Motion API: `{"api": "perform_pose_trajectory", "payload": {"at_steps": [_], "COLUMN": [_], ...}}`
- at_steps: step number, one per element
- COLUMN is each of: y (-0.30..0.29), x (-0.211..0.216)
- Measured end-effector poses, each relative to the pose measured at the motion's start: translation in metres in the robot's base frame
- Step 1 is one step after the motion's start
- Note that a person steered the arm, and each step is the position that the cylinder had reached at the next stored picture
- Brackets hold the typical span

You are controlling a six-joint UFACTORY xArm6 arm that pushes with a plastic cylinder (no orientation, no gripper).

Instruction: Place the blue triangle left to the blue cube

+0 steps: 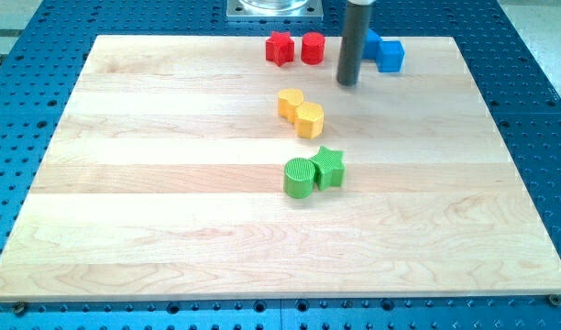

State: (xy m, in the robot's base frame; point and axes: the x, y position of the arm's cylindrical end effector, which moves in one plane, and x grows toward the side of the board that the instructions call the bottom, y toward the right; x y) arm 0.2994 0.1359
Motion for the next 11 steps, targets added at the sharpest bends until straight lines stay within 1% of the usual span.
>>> {"api": "perform_pose_trajectory", "payload": {"at_steps": [1, 2, 3, 4, 6, 7, 8, 9, 10, 11], "y": [0.106, 0.111, 0.079, 0.060, -0.034, -0.057, -0.011, -0.004, -0.009, -0.055], "x": [-0.005, -0.060, -0.102, -0.108, -0.107, -0.095, -0.090, -0.087, -0.074, -0.091]}}
